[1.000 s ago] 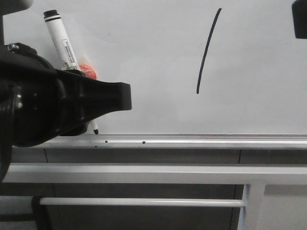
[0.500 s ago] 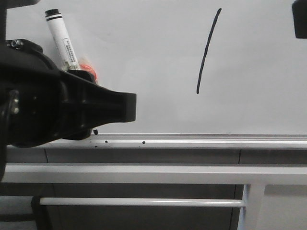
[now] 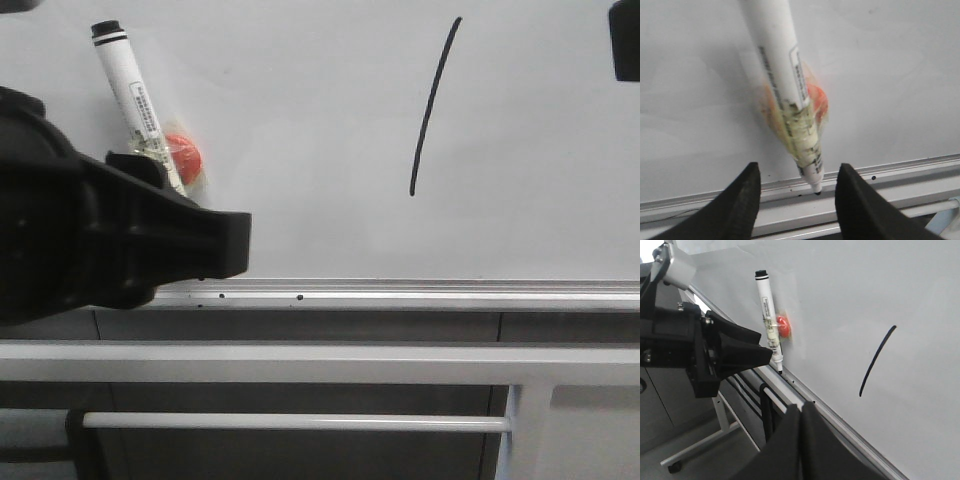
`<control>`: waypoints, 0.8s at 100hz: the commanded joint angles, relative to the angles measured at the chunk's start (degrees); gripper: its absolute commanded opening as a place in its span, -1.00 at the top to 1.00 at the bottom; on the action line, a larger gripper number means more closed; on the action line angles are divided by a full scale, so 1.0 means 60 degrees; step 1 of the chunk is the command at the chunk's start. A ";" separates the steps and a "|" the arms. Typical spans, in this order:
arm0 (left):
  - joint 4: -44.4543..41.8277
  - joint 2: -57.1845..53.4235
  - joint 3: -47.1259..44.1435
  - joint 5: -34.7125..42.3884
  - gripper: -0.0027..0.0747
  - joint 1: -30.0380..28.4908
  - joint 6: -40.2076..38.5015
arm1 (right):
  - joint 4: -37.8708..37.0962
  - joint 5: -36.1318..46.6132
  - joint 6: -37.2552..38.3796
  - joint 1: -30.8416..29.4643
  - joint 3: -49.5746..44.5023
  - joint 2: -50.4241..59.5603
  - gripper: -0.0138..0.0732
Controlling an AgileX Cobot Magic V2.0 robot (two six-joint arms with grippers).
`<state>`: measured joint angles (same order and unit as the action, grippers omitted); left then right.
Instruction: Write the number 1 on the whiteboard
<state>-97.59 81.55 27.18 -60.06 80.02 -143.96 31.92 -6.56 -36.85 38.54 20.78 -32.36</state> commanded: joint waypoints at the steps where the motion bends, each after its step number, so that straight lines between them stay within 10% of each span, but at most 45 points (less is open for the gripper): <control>1: -0.0079 -0.0506 -0.0040 -0.1298 0.10 0.0396 0.0015 | 0.0057 0.0548 -0.0040 -0.0024 0.0260 0.0001 0.83; 20: 0.1743 -0.1506 -0.0147 -0.1904 0.25 0.1104 0.0543 | 0.0057 0.0548 -0.0040 -0.0024 0.0260 0.0001 0.83; 36: 0.2126 -0.2439 -0.0147 -0.1904 0.99 0.1363 0.2607 | 0.0057 0.0697 -0.0040 -0.0024 0.0260 0.0083 0.83; 80: 0.1875 -0.5313 -0.0147 -0.1904 0.98 0.1363 0.6593 | 0.2534 0.3343 -0.0020 -0.0002 -0.2383 0.2999 0.83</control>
<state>-82.36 53.00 25.26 -67.14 87.75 -110.47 44.51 4.78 -36.75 38.54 7.46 -16.18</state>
